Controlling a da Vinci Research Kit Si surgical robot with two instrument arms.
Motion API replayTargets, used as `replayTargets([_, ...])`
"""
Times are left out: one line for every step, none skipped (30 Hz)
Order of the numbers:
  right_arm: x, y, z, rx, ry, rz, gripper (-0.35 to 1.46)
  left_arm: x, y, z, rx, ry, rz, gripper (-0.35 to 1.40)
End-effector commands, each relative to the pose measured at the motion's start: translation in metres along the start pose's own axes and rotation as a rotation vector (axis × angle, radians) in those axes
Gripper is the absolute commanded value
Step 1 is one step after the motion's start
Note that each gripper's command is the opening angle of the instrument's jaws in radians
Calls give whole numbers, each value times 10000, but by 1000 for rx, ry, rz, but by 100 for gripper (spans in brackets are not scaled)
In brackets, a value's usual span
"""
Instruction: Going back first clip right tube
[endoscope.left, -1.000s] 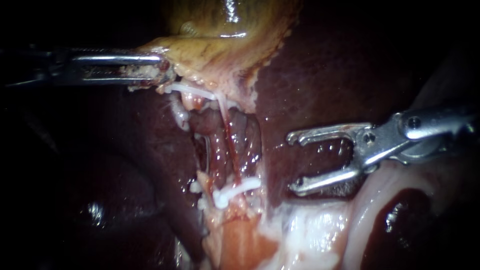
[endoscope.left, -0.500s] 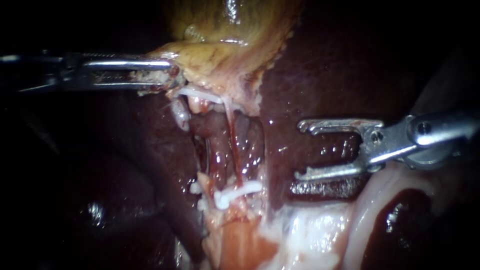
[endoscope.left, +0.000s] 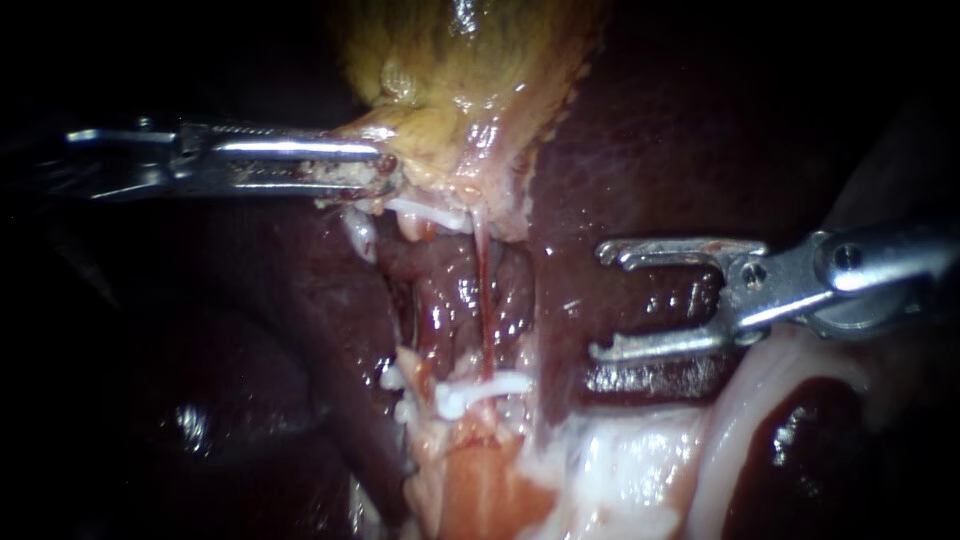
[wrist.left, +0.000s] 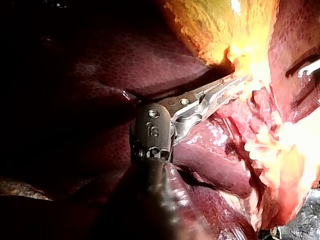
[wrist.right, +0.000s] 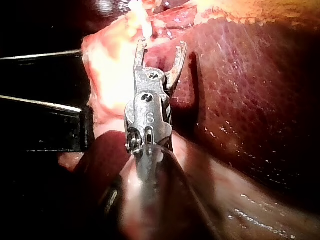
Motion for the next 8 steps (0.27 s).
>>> replayTargets([0, 0, 0, 0, 0, 0, 50, 0, 0, 0, 1, 0, 0, -35])
replayTargets([0, 0, 0, 0, 0, 0, 50, 0, 1, 0, 1, 0, 0, -35])
replayTargets([0, 0, 0, 0, 0, 0, 50, 0, 1, 0, 1, 0, 0, -35])
replayTargets([0, 0, 0, 0, 0, 0, 50, 0, 1, 0, 1, 0, 0, -35])
replayTargets([0, 0, 0, 0, 0, 0, 50, 0, 1, 0, 1, 0, 0, -35])
replayTargets([0, 0, 1, 0, 0, 0, 50, 0, 1, 0, 1, 0, 0, -35])
replayTargets([0, 0, 1, 5, 0, 0, 50, -1, 1, 0, 1, 0, 0, -35])
replayTargets([0, 1, 2, 11, 1, 1, 50, 0, 1, -1, 0, 0, 0, -35])
